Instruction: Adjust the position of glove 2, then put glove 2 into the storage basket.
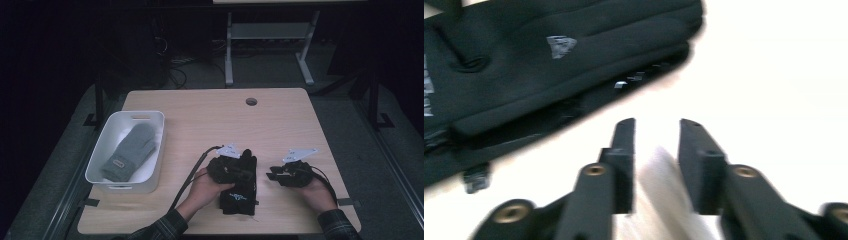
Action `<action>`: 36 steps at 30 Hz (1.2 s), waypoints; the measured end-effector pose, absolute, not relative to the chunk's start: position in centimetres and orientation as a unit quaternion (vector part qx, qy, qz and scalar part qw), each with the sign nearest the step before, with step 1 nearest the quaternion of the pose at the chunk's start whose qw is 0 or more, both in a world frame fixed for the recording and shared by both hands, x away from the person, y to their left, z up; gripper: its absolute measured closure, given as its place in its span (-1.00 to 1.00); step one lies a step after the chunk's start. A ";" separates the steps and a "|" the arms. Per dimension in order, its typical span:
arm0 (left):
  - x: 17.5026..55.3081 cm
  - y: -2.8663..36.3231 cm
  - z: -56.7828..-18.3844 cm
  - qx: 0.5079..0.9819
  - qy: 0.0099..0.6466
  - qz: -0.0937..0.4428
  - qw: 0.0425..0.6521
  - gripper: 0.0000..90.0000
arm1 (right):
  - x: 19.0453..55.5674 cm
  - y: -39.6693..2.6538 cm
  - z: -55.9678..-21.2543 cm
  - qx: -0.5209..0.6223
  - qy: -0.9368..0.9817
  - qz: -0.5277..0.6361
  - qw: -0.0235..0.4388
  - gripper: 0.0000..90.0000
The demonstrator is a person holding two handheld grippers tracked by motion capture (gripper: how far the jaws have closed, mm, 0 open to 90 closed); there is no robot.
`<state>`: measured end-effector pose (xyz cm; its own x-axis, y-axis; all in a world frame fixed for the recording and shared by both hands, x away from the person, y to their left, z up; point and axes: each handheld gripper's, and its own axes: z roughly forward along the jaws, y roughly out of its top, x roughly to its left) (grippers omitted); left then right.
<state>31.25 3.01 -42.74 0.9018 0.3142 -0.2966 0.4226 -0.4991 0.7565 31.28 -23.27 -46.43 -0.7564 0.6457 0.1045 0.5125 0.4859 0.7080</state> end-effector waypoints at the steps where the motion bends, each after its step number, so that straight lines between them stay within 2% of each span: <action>1: 31.1 2.7 -43.0 0.866 0.211 -0.060 0.448 0.98 | 31.3 -23.5 -46.5 0.345 0.854 0.378 0.096 0.19; 5: 30.7 1.6 -44.3 0.882 0.201 -0.065 0.421 0.98 | 31.6 -24.1 -46.9 0.359 0.851 0.366 0.113 -0.15; 12: 30.3 1.1 -45.1 0.905 0.187 -0.053 0.379 0.98 | 31.8 -24.2 -47.6 0.367 0.849 0.356 0.133 -0.38; 22: 30.0 2.7 -44.8 0.921 0.182 -0.038 0.341 0.98 | 31.8 -24.5 -47.9 0.371 0.844 0.362 0.137 -0.50; 36: 30.4 8.6 -44.2 0.925 0.218 -0.013 0.310 0.98 | 31.7 -24.6 -48.2 0.370 0.839 0.373 0.142 -0.58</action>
